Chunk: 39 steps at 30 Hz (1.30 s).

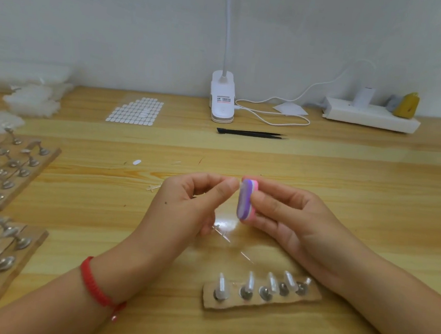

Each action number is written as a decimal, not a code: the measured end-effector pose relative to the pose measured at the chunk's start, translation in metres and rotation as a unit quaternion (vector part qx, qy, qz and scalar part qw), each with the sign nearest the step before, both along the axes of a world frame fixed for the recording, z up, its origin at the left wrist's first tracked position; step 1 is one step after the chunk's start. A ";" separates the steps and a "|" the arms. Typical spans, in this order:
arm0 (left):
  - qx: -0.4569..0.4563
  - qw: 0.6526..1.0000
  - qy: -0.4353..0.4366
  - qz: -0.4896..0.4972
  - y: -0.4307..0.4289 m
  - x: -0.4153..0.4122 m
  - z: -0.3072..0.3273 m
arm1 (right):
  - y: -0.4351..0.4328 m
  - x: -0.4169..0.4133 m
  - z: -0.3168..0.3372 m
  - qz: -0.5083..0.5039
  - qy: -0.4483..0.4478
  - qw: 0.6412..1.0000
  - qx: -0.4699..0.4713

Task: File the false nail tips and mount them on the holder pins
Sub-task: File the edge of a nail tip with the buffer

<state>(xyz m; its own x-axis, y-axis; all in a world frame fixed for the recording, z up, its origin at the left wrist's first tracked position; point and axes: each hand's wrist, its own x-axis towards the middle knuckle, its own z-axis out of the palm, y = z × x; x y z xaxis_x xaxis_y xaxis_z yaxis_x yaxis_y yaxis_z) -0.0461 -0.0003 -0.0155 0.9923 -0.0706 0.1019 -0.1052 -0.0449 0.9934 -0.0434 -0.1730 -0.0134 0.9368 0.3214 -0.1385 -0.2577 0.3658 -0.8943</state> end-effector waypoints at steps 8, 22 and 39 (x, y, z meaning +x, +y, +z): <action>0.010 0.999 -0.025 -0.023 -0.002 -0.004 0.003 | 0.001 -0.002 0.002 -0.017 -0.014 1.000 -0.008; 0.007 1.000 0.000 -0.029 0.002 -0.003 0.005 | 0.002 -0.001 0.003 -0.019 -0.008 1.000 0.001; 0.012 0.997 0.018 -0.069 0.004 0.001 0.004 | 0.000 0.000 0.003 -0.026 0.016 1.000 0.007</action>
<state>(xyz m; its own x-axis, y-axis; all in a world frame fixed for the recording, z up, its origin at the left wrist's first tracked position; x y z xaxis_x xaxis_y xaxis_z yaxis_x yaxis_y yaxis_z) -0.0451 0.0038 -0.0115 0.9761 -0.2080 0.0632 -0.0764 -0.0561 0.9955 -0.0438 -0.1734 -0.0104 0.9472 0.2750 -0.1649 -0.2670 0.3916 -0.8806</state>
